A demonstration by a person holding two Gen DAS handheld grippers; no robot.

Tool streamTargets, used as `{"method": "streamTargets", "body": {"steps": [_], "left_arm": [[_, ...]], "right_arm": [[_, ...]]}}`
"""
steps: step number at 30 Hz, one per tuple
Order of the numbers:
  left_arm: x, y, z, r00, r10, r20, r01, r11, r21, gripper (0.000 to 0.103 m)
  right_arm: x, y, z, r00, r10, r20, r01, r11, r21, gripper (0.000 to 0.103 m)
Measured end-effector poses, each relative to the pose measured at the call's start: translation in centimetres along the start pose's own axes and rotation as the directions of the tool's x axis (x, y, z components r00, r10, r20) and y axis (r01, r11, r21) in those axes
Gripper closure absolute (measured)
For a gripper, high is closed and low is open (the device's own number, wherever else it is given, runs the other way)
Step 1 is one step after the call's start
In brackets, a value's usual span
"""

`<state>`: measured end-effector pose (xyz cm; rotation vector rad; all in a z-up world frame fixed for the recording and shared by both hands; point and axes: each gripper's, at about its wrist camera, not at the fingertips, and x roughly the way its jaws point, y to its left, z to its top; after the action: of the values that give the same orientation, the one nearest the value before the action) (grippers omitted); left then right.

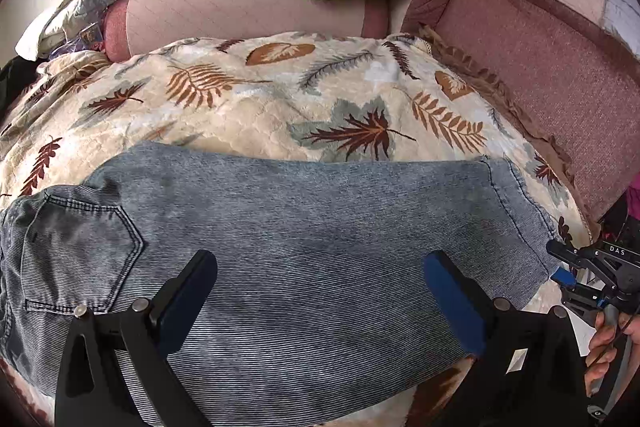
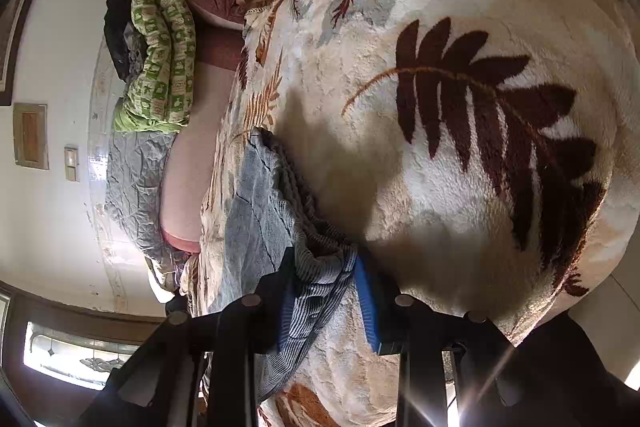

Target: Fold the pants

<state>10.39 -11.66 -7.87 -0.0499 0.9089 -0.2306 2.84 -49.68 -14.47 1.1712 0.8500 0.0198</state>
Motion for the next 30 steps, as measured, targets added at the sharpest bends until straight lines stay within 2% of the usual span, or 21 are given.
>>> {"method": "streamTargets", "body": {"steps": [3, 4, 5, 6, 7, 13, 17, 20, 23, 27, 30], "left_arm": [[2.0, -1.2, -0.8, 0.996, 0.053, -0.071, -0.051, 0.998, 0.039, 0.000], [3.0, -1.6, -1.2, 0.989, 0.109, -0.101, -0.102, 0.992, 0.071, 0.000], [4.4, -2.0, -1.6, 0.973, 0.170, -0.156, -0.153, 0.981, 0.117, 0.000], [5.2, -2.1, -2.1, 0.965, 0.195, -0.178, -0.170, 0.975, 0.145, 0.000], [4.9, -2.1, -2.2, 0.971, 0.194, -0.139, -0.175, 0.975, 0.138, 0.000], [4.7, -2.2, -2.5, 0.970, 0.203, -0.132, -0.182, 0.971, 0.155, 0.000], [4.5, -2.3, -2.7, 0.970, 0.208, -0.125, -0.187, 0.970, 0.158, 0.000], [4.6, -2.0, -2.4, 0.975, 0.181, -0.130, -0.163, 0.977, 0.136, 0.000], [3.6, -1.0, -2.3, 0.986, 0.120, -0.114, -0.110, 0.990, 0.086, 0.000], [1.2, 1.2, -2.1, 0.995, 0.085, -0.049, -0.085, 0.996, 0.000, 0.000], [-0.2, 4.3, -2.4, 0.995, 0.083, -0.045, -0.087, 0.993, -0.083, 0.000]], "right_arm": [[0.0, 0.3, -0.1, 1.000, -0.020, 0.010, 0.020, 0.999, -0.035, 0.077], [0.0, 0.4, -0.2, 1.000, -0.027, 0.015, 0.028, 0.998, -0.047, 0.077], [0.0, 0.6, -0.2, 0.999, -0.035, 0.018, 0.036, 0.997, -0.062, 0.077], [0.1, 0.8, -0.3, 0.999, -0.043, 0.023, 0.045, 0.996, -0.076, 0.077], [0.1, 1.0, -0.3, 0.998, -0.054, 0.028, 0.056, 0.994, -0.093, 0.077], [-0.1, 2.4, -0.7, 0.995, -0.082, 0.062, 0.092, 0.981, -0.174, 0.077], [-0.8, 5.2, -1.4, 0.992, -0.091, 0.091, 0.113, 0.953, -0.280, 0.082], [-1.0, 8.5, -2.4, 0.992, -0.081, 0.094, 0.111, 0.920, -0.376, 0.086], [-0.6, 12.4, -3.6, 0.995, -0.063, 0.080, 0.093, 0.878, -0.469, 0.088], [1.1, 17.8, -6.8, 0.997, -0.061, 0.043, 0.075, 0.796, -0.601, 0.088], [3.2, 20.9, -10.7, 0.998, -0.064, -0.015, 0.037, 0.733, -0.679, 0.088]]}}
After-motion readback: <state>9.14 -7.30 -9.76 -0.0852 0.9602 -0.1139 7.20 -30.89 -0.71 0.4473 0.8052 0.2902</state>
